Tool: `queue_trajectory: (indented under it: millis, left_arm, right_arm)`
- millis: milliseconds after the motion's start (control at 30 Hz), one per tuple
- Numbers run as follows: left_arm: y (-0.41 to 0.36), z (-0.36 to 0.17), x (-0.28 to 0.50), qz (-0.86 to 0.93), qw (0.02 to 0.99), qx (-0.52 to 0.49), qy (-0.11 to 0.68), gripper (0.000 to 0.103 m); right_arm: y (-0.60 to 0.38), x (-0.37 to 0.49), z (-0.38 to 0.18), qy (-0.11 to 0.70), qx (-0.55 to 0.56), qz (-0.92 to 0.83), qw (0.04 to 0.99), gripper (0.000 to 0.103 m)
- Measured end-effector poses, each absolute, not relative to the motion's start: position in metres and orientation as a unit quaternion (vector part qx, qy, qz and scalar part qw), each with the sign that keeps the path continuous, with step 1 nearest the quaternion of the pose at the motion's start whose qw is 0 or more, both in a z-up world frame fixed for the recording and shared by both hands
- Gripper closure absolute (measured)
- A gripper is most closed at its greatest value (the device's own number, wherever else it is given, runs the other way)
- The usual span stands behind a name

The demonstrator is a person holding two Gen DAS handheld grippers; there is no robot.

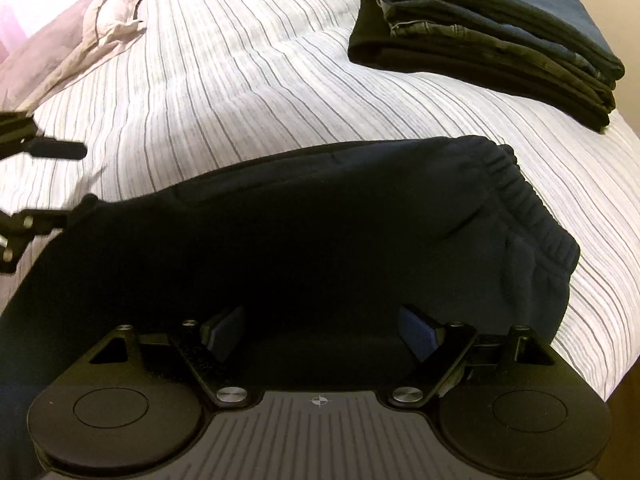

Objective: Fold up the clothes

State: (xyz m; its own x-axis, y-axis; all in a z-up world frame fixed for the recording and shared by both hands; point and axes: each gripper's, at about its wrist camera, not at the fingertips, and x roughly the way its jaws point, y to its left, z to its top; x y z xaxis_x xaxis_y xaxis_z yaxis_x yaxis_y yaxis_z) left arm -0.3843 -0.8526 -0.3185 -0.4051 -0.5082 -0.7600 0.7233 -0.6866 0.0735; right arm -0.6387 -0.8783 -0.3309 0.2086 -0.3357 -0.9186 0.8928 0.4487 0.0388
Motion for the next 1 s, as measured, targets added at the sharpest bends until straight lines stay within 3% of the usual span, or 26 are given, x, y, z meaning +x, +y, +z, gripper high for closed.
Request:
queue_trajectory:
  millis: [267, 467, 567, 800, 867, 1000]
  left_arm:
    - [-0.852, -0.300, -0.331, -0.783, 0.453, 0.380, 0.192, 0.049]
    - [-0.839, -0.279, -0.379, -0.822, 0.402, 0.354, 0.192, 0.049]
    - [-0.836, -0.296, -0.409, -0.821, 0.383, 0.383, 0.180, 0.049]
    - [-0.846, -0.318, -0.393, -0.796, 0.395, 0.423, 0.177, 0.043]
    - [-0.841, -0.313, -0.388, -0.786, 0.404, 0.438, 0.166, 0.052]
    - [-0.818, -0.301, -0.373, -0.770, 0.421, 0.450, 0.165, 0.054]
  right_arm:
    - [-0.875, -0.643, -0.327, 0.445, 0.306, -0.434, 0.721, 0.017]
    - [-0.875, -0.643, -0.329, 0.428, 0.317, -0.433, 0.728, 0.017]
    - [-0.876, -0.652, -0.333, 0.425, 0.313, -0.434, 0.730, 0.017]
    - [-0.871, -0.690, -0.338, 0.413, 0.304, -0.452, 0.730, 0.017]
    - [-0.867, -0.697, -0.338, 0.407, 0.303, -0.453, 0.733, 0.017]
    - [-0.854, -0.706, -0.336, 0.394, 0.319, -0.479, 0.717, 0.017]
